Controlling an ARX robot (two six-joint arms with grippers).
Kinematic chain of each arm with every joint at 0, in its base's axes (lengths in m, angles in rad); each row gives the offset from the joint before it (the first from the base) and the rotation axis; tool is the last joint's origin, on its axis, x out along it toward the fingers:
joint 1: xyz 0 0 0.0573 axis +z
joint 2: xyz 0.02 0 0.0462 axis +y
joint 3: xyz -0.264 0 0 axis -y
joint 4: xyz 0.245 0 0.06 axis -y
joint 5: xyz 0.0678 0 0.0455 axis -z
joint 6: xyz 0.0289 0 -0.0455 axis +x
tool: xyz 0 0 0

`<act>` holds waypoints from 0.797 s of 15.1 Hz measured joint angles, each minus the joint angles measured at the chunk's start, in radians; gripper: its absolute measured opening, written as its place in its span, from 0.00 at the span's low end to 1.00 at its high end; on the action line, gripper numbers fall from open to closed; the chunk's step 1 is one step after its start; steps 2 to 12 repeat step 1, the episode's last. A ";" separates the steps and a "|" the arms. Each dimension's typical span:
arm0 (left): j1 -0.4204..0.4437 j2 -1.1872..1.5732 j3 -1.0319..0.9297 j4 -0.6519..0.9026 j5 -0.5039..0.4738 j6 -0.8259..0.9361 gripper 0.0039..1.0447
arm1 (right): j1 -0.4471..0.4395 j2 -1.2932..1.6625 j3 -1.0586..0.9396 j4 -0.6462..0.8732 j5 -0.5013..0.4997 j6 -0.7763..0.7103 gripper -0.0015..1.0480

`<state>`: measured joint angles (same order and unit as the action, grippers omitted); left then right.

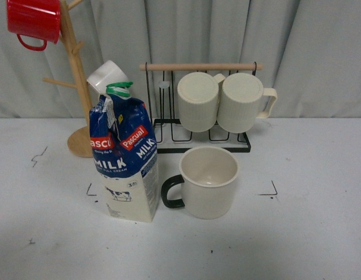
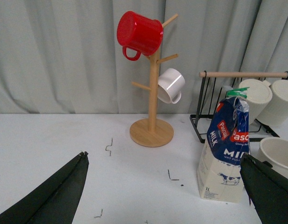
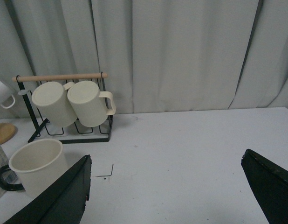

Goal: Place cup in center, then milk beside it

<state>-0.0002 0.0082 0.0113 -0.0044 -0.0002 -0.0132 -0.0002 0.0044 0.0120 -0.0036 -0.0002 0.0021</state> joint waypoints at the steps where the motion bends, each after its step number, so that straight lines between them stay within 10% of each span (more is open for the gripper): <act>1: 0.000 0.000 0.000 0.000 0.000 0.000 0.94 | 0.000 0.000 0.000 0.000 0.000 0.000 0.94; 12: 0.000 0.000 0.000 0.000 0.000 0.000 0.94 | 0.000 0.000 0.000 0.000 0.000 0.000 0.94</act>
